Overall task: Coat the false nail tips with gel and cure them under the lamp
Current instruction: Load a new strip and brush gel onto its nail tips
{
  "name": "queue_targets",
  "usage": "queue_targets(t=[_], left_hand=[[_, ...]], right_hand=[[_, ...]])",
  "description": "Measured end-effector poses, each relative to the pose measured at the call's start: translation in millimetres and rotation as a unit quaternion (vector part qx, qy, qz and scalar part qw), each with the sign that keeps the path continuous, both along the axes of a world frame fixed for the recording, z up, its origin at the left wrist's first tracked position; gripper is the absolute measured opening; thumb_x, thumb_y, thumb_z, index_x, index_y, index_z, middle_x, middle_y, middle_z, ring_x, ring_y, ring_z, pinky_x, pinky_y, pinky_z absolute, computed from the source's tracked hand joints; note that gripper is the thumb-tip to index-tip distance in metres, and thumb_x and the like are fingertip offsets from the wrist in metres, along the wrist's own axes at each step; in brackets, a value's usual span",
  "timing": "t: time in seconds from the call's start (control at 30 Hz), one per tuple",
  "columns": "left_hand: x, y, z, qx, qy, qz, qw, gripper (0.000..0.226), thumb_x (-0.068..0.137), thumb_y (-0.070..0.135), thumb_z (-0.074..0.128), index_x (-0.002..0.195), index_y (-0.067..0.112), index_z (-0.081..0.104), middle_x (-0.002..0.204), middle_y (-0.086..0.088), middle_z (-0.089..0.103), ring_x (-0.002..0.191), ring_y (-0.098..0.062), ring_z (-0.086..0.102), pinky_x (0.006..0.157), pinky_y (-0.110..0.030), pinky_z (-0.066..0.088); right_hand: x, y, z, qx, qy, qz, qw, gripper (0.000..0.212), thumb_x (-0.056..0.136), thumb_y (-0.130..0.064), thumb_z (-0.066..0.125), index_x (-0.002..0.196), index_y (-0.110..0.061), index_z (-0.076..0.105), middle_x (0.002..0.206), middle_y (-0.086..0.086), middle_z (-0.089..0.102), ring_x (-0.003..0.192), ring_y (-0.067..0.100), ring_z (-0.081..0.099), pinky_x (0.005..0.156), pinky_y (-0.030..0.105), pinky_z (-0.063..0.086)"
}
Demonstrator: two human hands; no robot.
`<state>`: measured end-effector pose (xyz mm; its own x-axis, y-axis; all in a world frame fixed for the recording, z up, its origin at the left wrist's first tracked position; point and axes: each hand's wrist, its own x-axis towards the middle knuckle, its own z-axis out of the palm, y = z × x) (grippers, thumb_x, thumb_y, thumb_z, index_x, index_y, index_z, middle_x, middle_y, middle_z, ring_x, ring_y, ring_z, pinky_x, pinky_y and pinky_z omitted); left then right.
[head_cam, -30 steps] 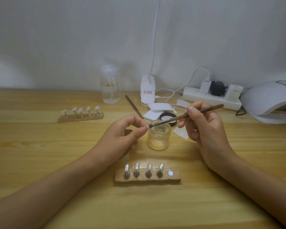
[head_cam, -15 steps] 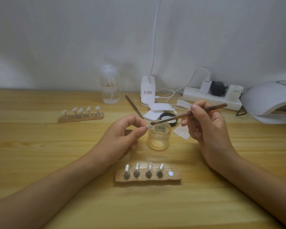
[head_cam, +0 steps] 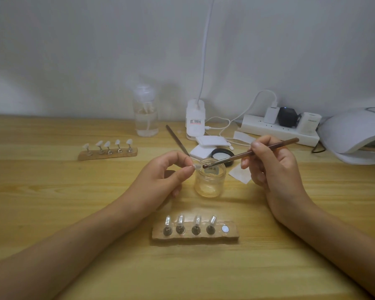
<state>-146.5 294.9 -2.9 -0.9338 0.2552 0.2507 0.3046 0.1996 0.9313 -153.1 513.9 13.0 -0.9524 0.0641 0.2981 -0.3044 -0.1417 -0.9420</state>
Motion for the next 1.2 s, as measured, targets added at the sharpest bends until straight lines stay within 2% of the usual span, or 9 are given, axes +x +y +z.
queue_targets(t=[0.17,0.33,0.47,0.6,0.77,0.83,0.93,1.07,1.2], left_hand=[[0.0,-1.3,0.1,-0.004,0.010,-0.003,1.000,0.005,0.095,0.019,0.061,0.091,0.016,0.060,0.061,0.026,0.059,0.046,0.001,0.045,0.043,-0.012,0.035],[1.1,-0.6,0.9,-0.013,0.012,0.000,1.000,0.005,0.095,0.020,0.061,0.091,0.017,0.061,0.064,0.026,0.059,0.047,0.001,0.045,0.043,-0.012,0.034],[2.0,0.0,2.0,-0.013,0.006,-0.001,1.000,0.005,0.095,0.018,0.060,0.092,0.016,0.060,0.058,0.026,0.059,0.044,0.002,0.045,0.042,-0.010,0.033],[2.4,0.0,2.4,-0.010,0.002,0.000,1.000,0.005,0.096,0.019,0.059,0.093,0.015,0.060,0.058,0.025,0.059,0.043,0.002,0.044,0.041,-0.011,0.033],[1.6,-0.4,1.1,-0.007,0.006,0.003,1.000,0.004,0.095,0.018,0.060,0.092,0.016,0.060,0.059,0.026,0.058,0.045,0.002,0.045,0.043,-0.011,0.034],[1.8,-0.5,1.1,-0.004,0.007,0.002,1.000,0.004,0.095,0.017,0.060,0.092,0.015,0.060,0.058,0.027,0.058,0.044,0.002,0.045,0.042,-0.010,0.034],[2.2,0.2,1.4,-0.008,0.015,-0.004,1.000,0.004,0.095,0.015,0.059,0.092,0.013,0.060,0.058,0.027,0.059,0.043,0.002,0.045,0.043,-0.008,0.033],[2.5,-0.5,1.4,-0.005,0.020,-0.013,1.000,0.003,0.095,0.015,0.060,0.092,0.014,0.059,0.061,0.028,0.058,0.045,0.002,0.044,0.043,-0.009,0.033],[3.0,-0.7,2.1,-0.005,0.026,-0.023,0.999,0.003,0.094,0.016,0.061,0.091,0.014,0.060,0.063,0.027,0.059,0.045,0.002,0.044,0.044,-0.009,0.033]], right_hand=[[1.5,-2.3,-2.1,-0.006,0.030,0.044,0.999,0.015,0.092,-0.030,0.057,0.081,-0.022,0.056,0.065,0.005,0.065,0.045,0.009,0.039,0.041,0.016,0.030],[-0.8,2.5,-1.8,-0.016,-0.008,-0.010,1.000,0.021,0.100,-0.018,0.050,0.080,-0.022,0.055,0.062,0.002,0.064,0.042,0.008,0.037,0.042,0.019,0.028],[2.6,-2.2,0.0,0.000,0.014,0.040,0.999,0.014,0.092,-0.028,0.056,0.080,-0.021,0.055,0.065,0.003,0.066,0.044,0.008,0.040,0.040,0.016,0.031],[0.3,1.5,-0.6,-0.012,-0.018,-0.007,1.000,0.023,0.100,-0.016,0.050,0.078,-0.021,0.055,0.060,0.002,0.063,0.042,0.008,0.036,0.040,0.016,0.027],[3.6,-3.7,0.1,-0.004,0.015,0.049,0.999,0.015,0.089,-0.031,0.058,0.080,-0.020,0.054,0.064,0.004,0.065,0.045,0.008,0.039,0.041,0.017,0.029],[2.8,-3.0,-0.3,0.007,0.002,0.029,1.000,0.015,0.091,-0.028,0.058,0.080,-0.019,0.054,0.062,0.004,0.065,0.045,0.008,0.038,0.041,0.017,0.028],[0.2,0.8,-1.2,-0.014,-0.009,0.001,1.000,0.025,0.098,-0.021,0.053,0.074,-0.025,0.058,0.060,0.001,0.063,0.043,0.007,0.037,0.041,0.017,0.027],[1.4,-4.1,-0.6,-0.009,0.023,0.057,0.998,0.018,0.088,-0.034,0.060,0.070,-0.032,0.061,0.064,0.003,0.065,0.043,0.008,0.038,0.040,0.015,0.030],[-1.1,0.7,-0.9,-0.007,-0.008,0.006,1.000,0.024,0.098,-0.023,0.055,0.074,-0.025,0.058,0.062,0.003,0.064,0.041,0.007,0.034,0.039,0.017,0.026]])
